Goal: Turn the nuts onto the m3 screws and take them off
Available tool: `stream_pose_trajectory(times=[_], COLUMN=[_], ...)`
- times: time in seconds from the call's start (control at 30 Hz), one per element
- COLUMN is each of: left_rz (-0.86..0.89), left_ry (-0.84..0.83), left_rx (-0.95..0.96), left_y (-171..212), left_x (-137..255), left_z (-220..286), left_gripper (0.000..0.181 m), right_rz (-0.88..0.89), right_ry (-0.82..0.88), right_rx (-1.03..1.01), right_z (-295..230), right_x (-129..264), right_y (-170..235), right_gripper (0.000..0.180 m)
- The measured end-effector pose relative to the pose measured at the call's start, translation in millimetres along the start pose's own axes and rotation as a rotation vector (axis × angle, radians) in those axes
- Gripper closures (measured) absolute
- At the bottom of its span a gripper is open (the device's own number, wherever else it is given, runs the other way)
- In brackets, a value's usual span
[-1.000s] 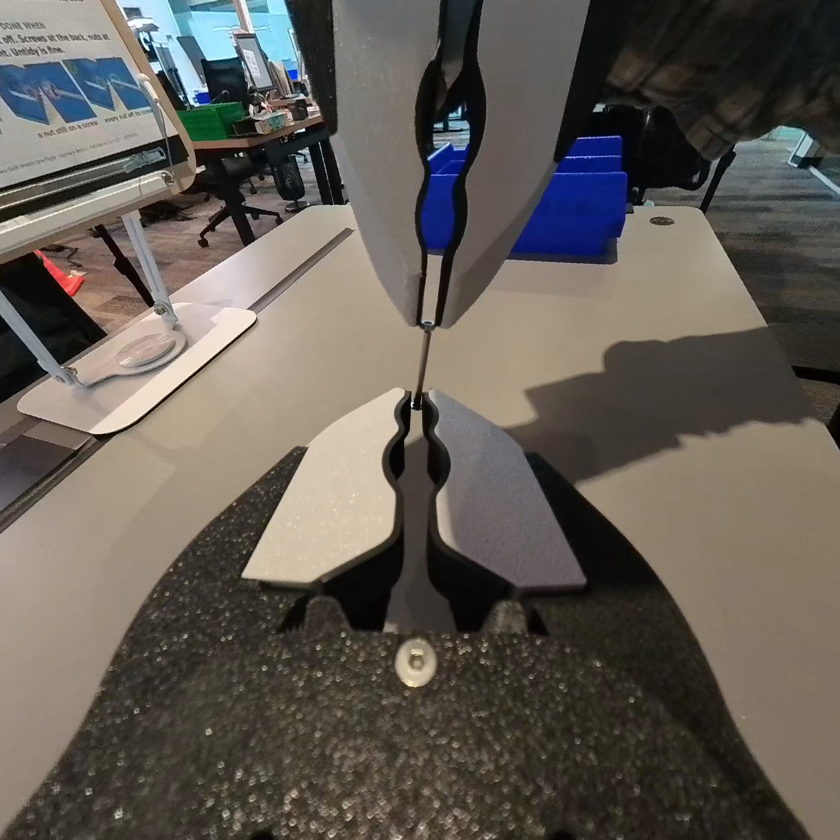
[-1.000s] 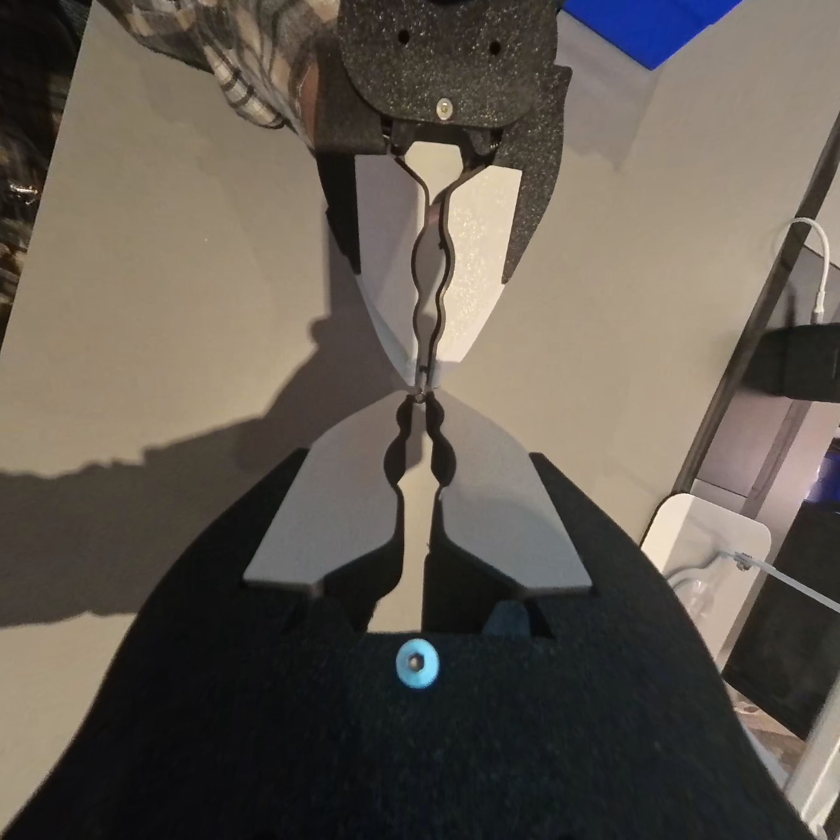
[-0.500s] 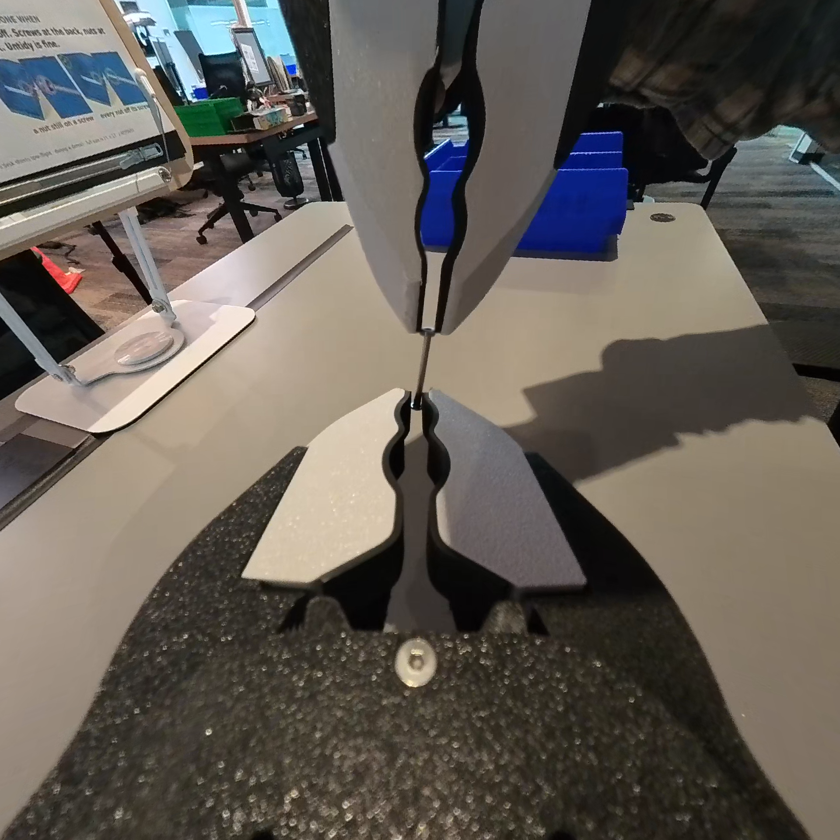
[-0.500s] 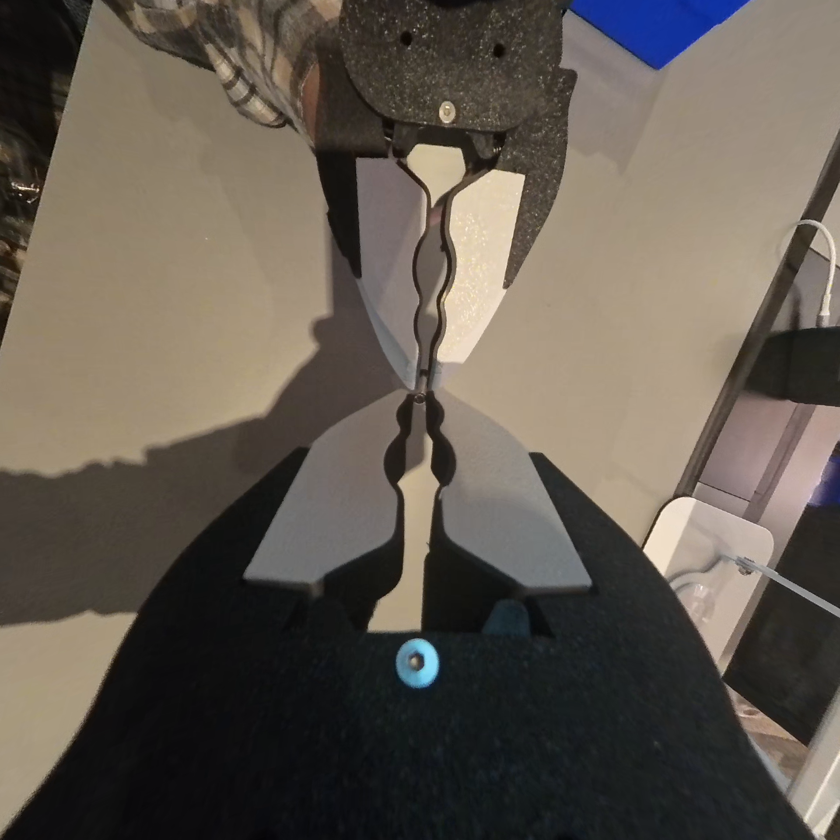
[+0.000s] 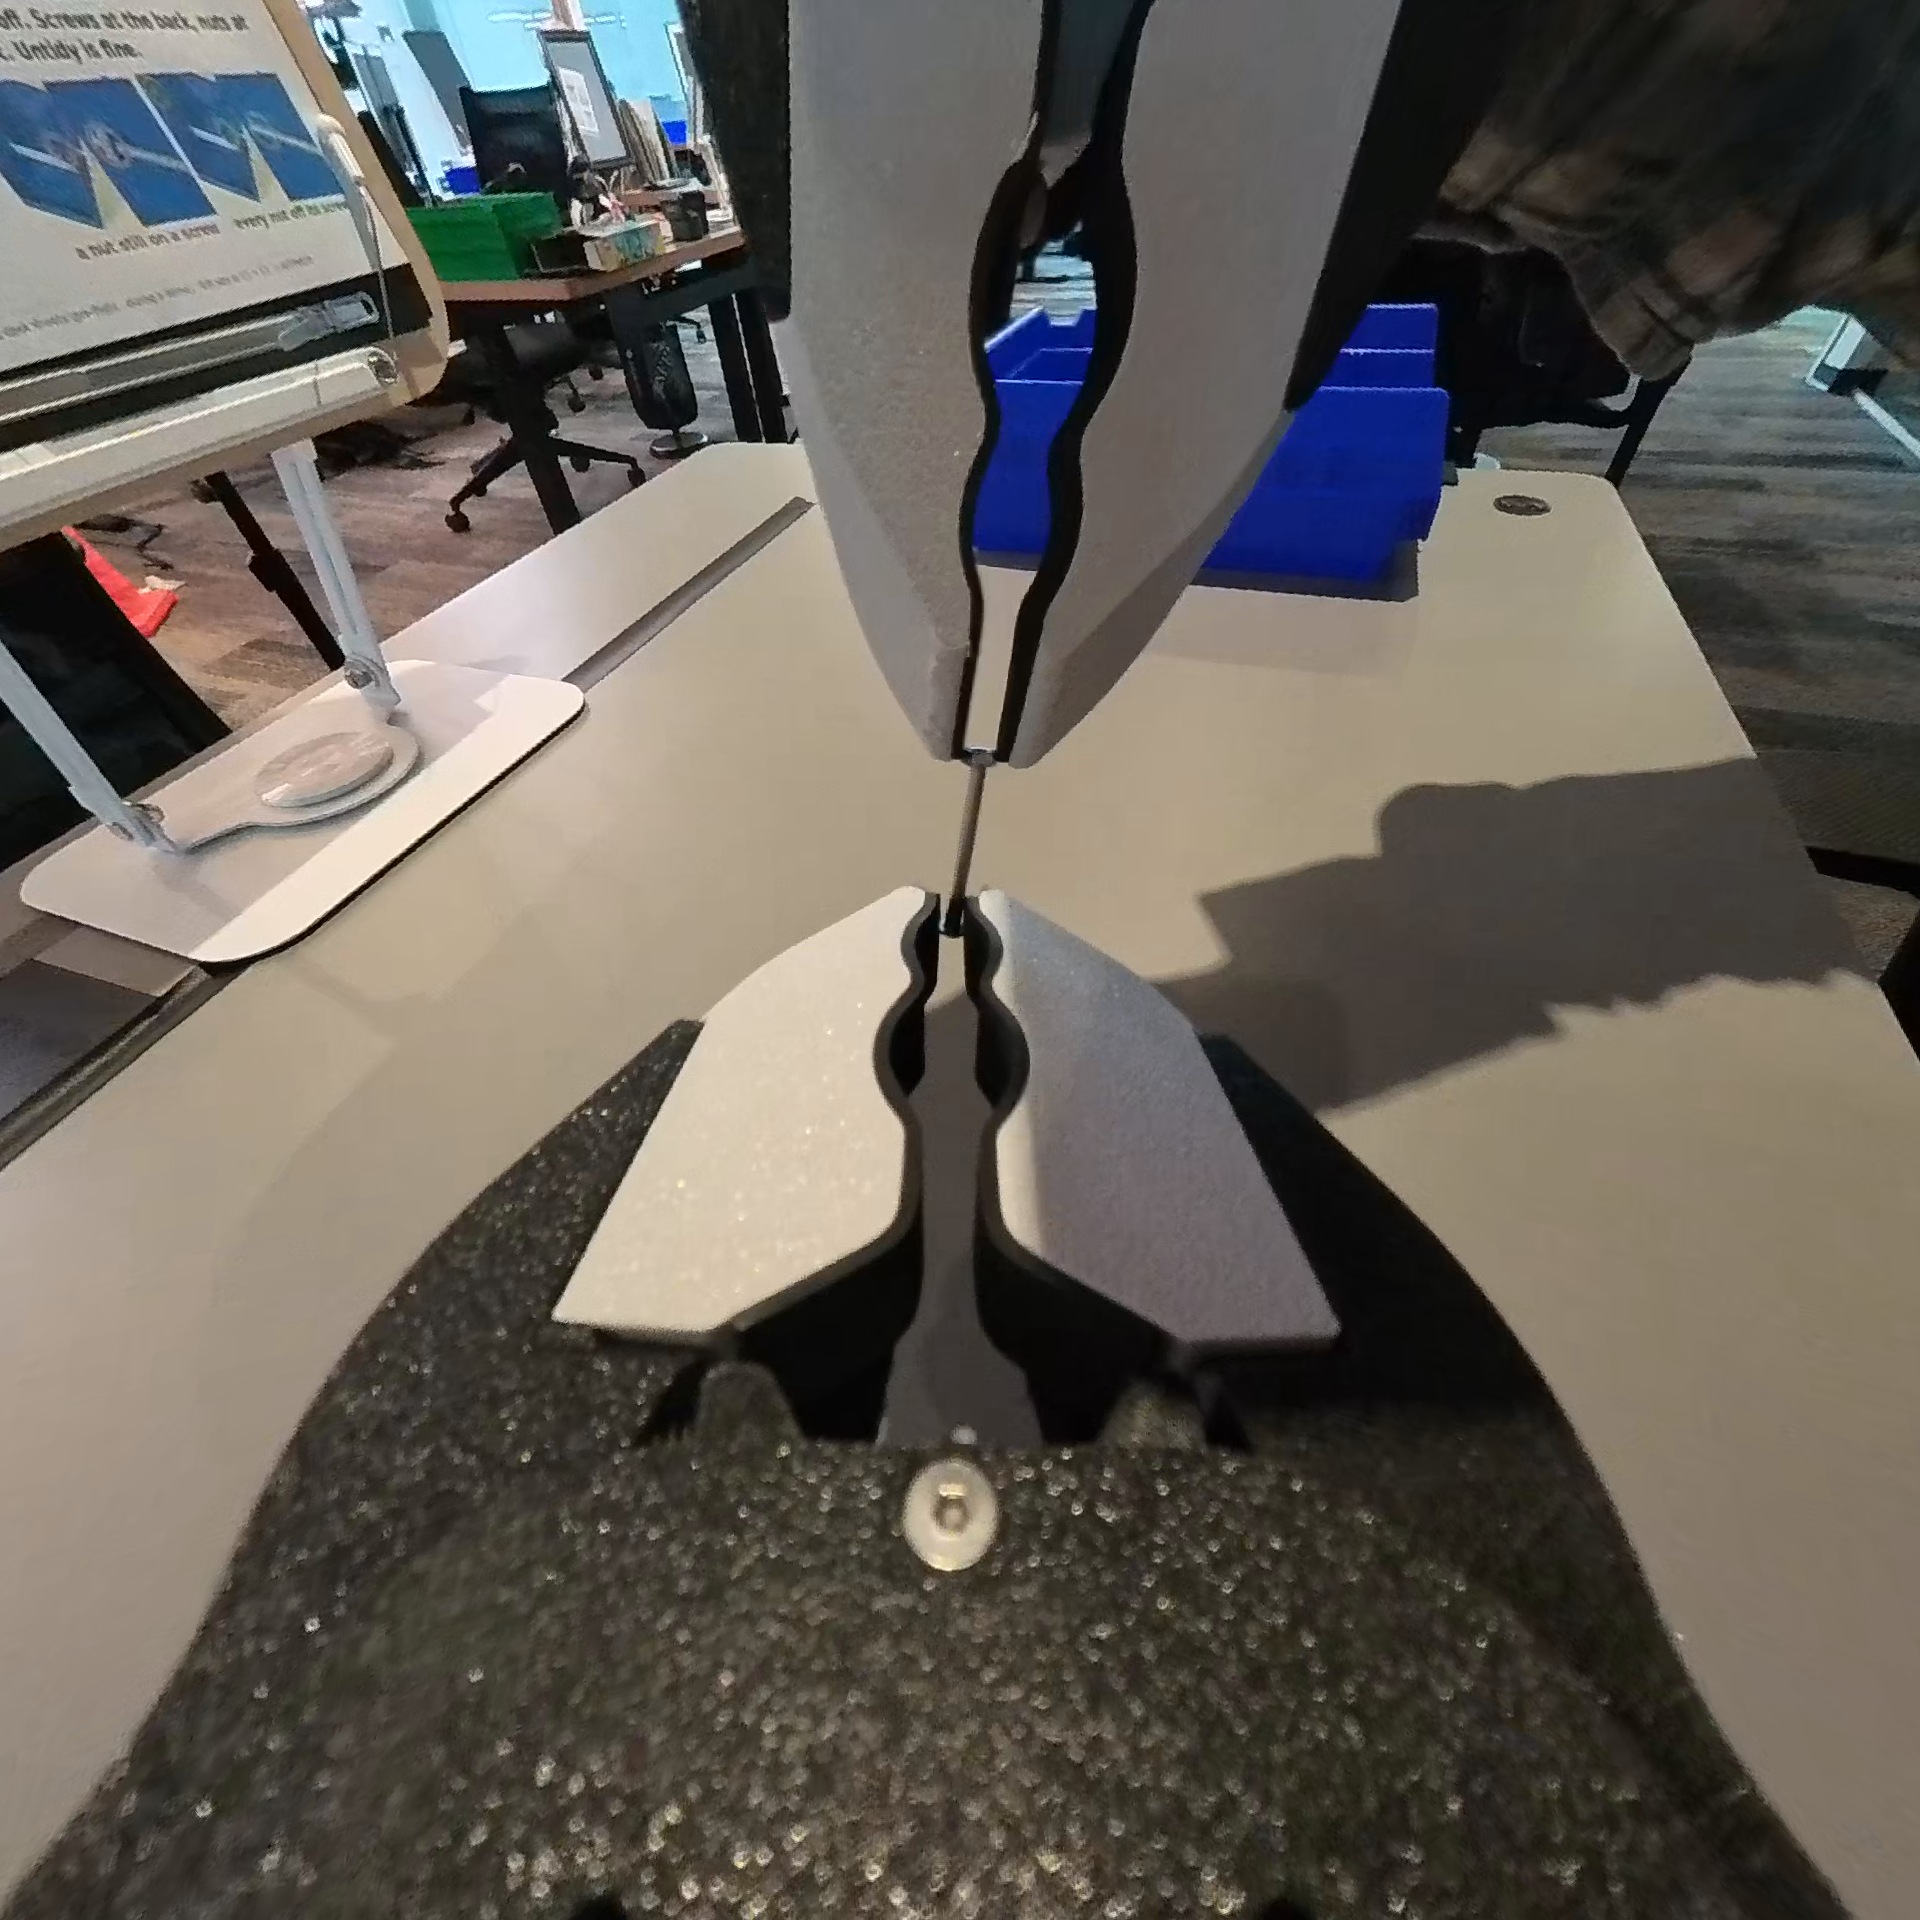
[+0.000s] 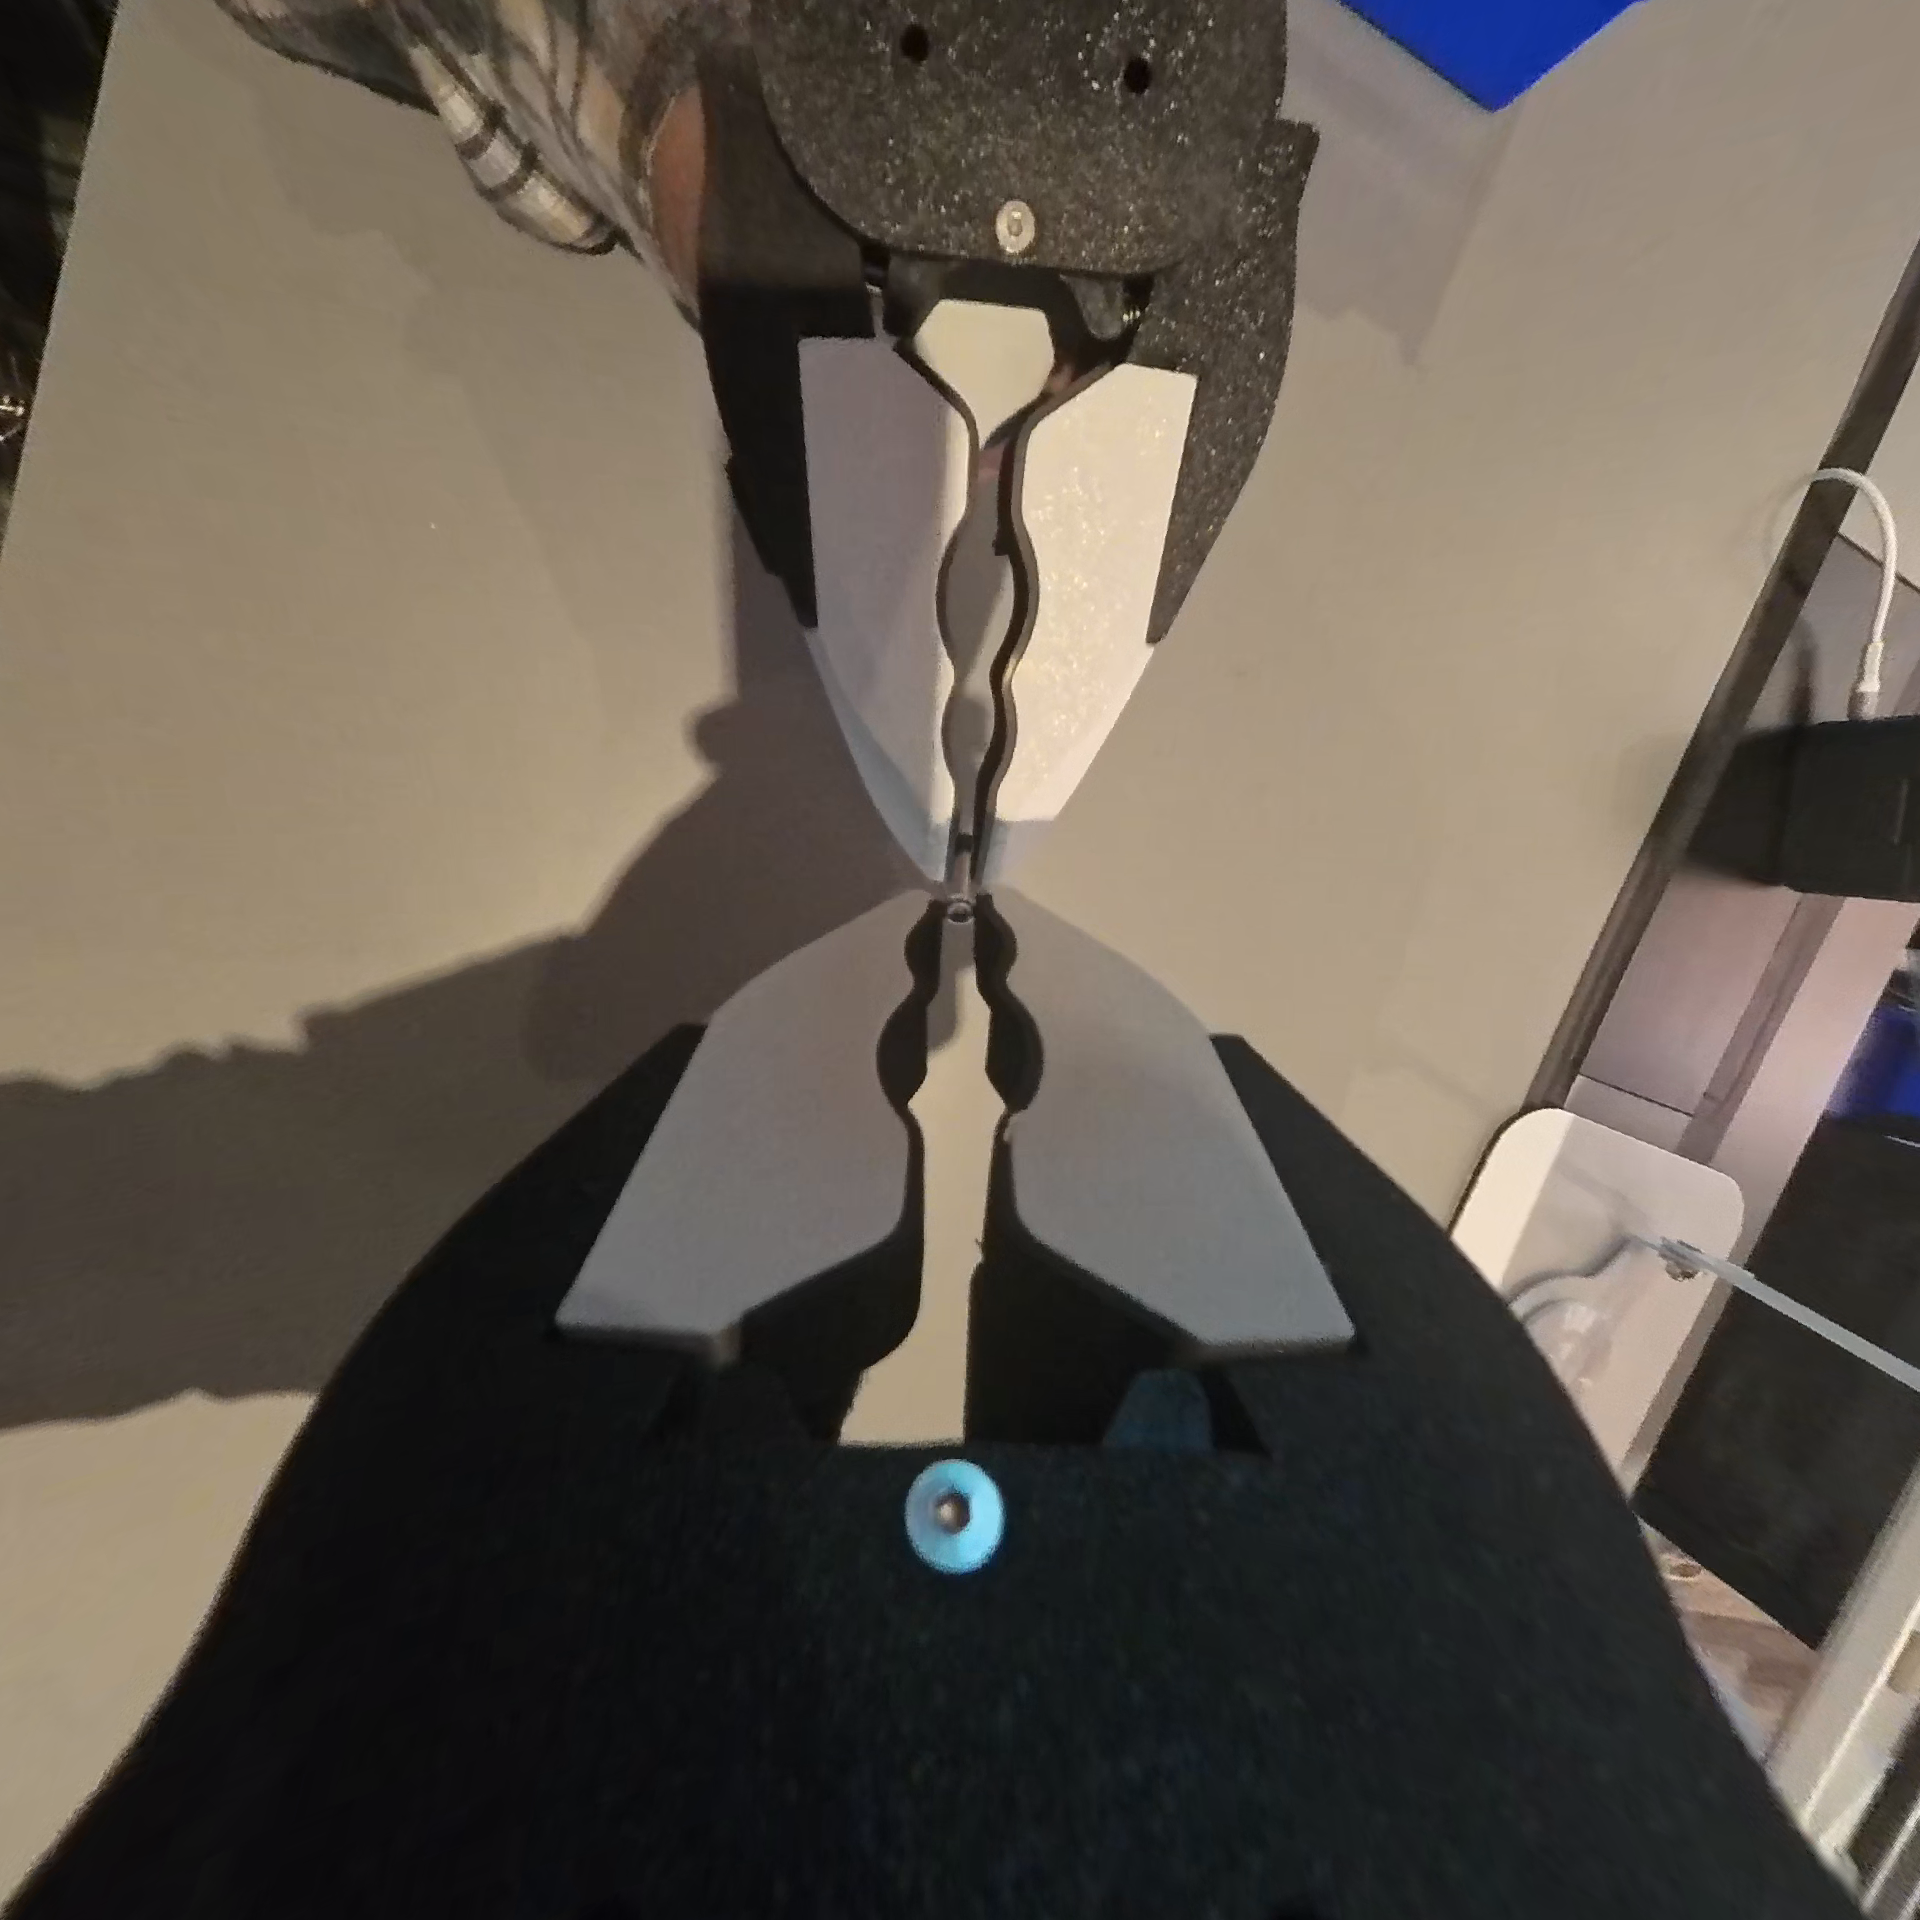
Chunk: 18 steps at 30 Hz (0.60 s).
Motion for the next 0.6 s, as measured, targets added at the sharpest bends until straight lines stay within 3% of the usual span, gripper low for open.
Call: stream_pose_trajectory(times=[0.6], left_rz=[0.014], left_ry=[0.006], left_rx=[0.007], left_y=[-1.9], left_x=[1.3], left_z=[-0.3], left_gripper=[0.177], right_rz=[0.006], right_ry=[0.016], right_rx=[-0.005], right_z=[1.2], right_x=[4.7], right_y=[0.5], right_gripper=[0.163])
Point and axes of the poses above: each gripper's, where its closed fingertips meet, x back along the fingers, y out of its underside, z = x × y across the jaws, the point moved 2 cm from there along x, back along the fingers
